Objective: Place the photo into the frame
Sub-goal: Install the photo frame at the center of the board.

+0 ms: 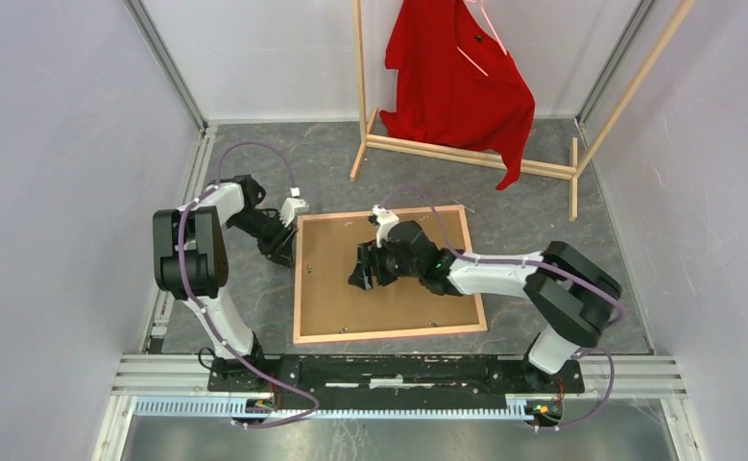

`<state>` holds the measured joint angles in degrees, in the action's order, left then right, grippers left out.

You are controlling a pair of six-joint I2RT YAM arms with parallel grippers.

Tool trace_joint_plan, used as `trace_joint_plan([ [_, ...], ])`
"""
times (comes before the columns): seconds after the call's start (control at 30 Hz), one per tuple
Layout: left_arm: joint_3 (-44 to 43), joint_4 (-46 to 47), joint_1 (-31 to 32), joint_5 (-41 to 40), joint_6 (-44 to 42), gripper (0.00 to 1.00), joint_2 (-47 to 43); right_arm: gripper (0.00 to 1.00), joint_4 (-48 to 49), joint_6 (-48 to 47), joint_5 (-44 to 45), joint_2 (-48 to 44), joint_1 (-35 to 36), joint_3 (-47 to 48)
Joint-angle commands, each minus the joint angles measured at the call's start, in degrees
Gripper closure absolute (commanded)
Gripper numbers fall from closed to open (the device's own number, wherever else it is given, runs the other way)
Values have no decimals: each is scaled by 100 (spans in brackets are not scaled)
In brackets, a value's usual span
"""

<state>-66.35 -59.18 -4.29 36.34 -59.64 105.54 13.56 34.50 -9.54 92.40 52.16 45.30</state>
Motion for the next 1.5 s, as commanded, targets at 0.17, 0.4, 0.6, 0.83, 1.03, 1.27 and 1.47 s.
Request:
trace_joint_plan([
  [0.17, -247, 187, 49, 225, 359, 60, 219, 35, 1426, 407, -286, 1304, 390, 1095],
  [0.4, -221, 436, 122, -3, 495, 62, 307, 36, 1457, 565, -456, 2143, 485, 1830],
  [0.6, -230, 470, 139, -102, 511, 63, 319, 37, 1370, 584, -512, 2604, 576, 2265],
  [0.83, -223, 476, 164, -227, 509, 63, 318, 51, 1411, 658, -536, 2922, 614, 2488],
  [1.03, -203, 472, 174, -266, 522, 64, 278, 76, 1372, 582, -338, 2835, 605, 2387],
  [1.27, -178, 469, 181, -346, 508, 64, 245, 89, 1160, 317, -9, 2557, 493, 2218],
  [1.47, -117, 513, 192, -408, 531, 65, 239, 96, 1007, 284, 2, 2744, 418, 2414],
])
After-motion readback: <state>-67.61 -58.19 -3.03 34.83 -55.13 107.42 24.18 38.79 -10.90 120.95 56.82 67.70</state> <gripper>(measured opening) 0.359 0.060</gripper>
